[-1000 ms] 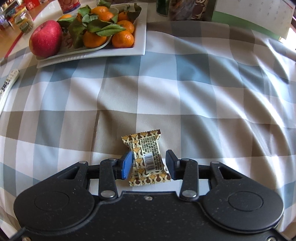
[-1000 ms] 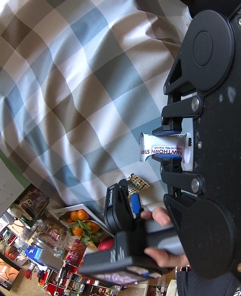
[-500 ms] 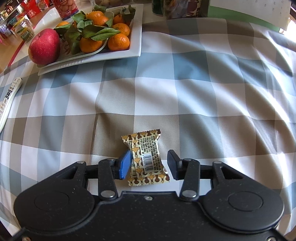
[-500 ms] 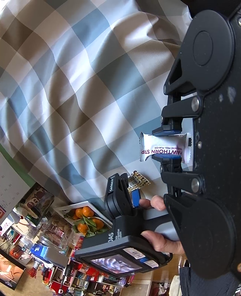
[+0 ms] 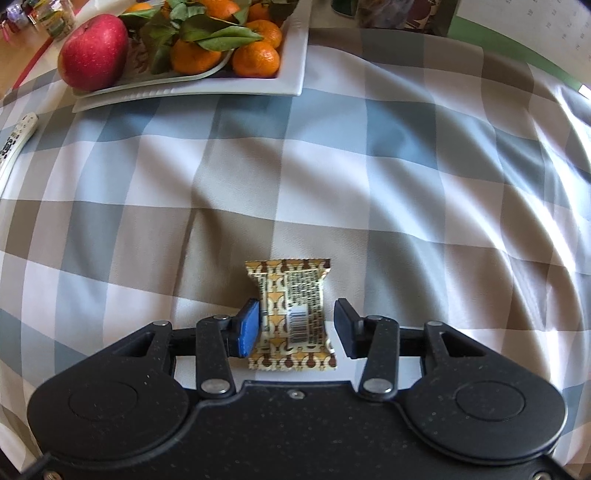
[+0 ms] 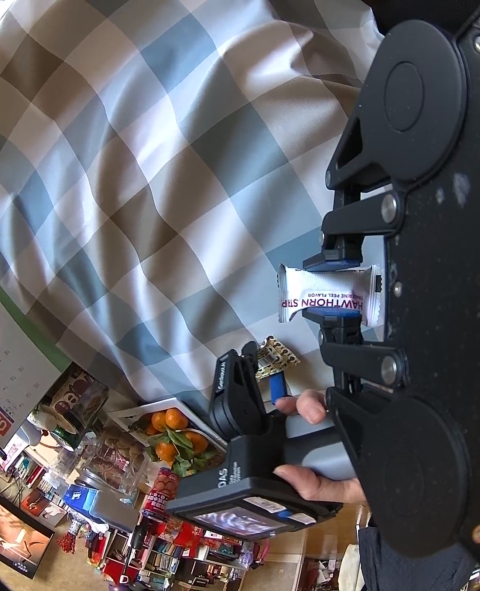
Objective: Organize snacks
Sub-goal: 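Close the left tool on the patterned gold packet and lift it, then carry the gold packet and Hawthorn bar over the gold tray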
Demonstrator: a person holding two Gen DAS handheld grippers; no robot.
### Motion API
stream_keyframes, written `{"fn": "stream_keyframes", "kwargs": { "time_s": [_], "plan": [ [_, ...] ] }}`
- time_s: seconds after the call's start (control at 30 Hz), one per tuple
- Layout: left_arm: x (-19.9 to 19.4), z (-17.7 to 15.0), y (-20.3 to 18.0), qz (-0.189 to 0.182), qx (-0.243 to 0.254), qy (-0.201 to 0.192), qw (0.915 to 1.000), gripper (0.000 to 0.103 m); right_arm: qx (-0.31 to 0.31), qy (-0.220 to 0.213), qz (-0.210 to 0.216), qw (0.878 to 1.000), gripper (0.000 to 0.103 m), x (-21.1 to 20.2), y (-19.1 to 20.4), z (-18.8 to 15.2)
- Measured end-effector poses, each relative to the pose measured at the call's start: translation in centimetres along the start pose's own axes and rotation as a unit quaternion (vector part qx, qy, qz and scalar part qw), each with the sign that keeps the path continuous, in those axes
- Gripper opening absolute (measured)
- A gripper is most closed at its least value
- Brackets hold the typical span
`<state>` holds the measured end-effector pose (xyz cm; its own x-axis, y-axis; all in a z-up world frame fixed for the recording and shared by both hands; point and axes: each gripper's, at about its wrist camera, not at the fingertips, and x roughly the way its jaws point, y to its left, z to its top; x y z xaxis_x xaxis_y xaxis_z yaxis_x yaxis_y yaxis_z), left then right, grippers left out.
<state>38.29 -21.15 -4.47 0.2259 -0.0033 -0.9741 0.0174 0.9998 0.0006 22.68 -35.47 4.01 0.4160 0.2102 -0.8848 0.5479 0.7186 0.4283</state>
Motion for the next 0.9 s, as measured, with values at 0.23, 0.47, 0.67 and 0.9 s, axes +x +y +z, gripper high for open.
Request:
{"fn": "stream_keyframes", "kwargs": {
  "time_s": [0.23, 0.47, 0.67, 0.9],
  "plan": [
    [0.5, 0.2, -0.1, -0.009, 0.001, 0.002, 1.0000, 0.048, 0.002, 0.002, -0.002, 1.000, 0.021, 0.3, 0.1, 0.0],
    [-0.3, 0.0, 0.6, -0.006, -0.016, 0.000, 0.9999, 0.042, -0.006, 0.002, -0.008, 1.000, 0.021, 0.6, 0.3, -0.1],
    [-2.4, -1.1, 1.3, -0.001, -0.014, 0.022, 0.9997, 0.042, -0.009, 0.007, -0.016, 1.000, 0.021, 1.1, 0.3, -0.1],
    [-6.2, -4.9, 3.0, -0.016, 0.002, 0.052, 0.9985, 0.042, -0.008, 0.027, -0.030, 0.999, 0.021, 2.6, 0.0, -0.2]
  ]
}}
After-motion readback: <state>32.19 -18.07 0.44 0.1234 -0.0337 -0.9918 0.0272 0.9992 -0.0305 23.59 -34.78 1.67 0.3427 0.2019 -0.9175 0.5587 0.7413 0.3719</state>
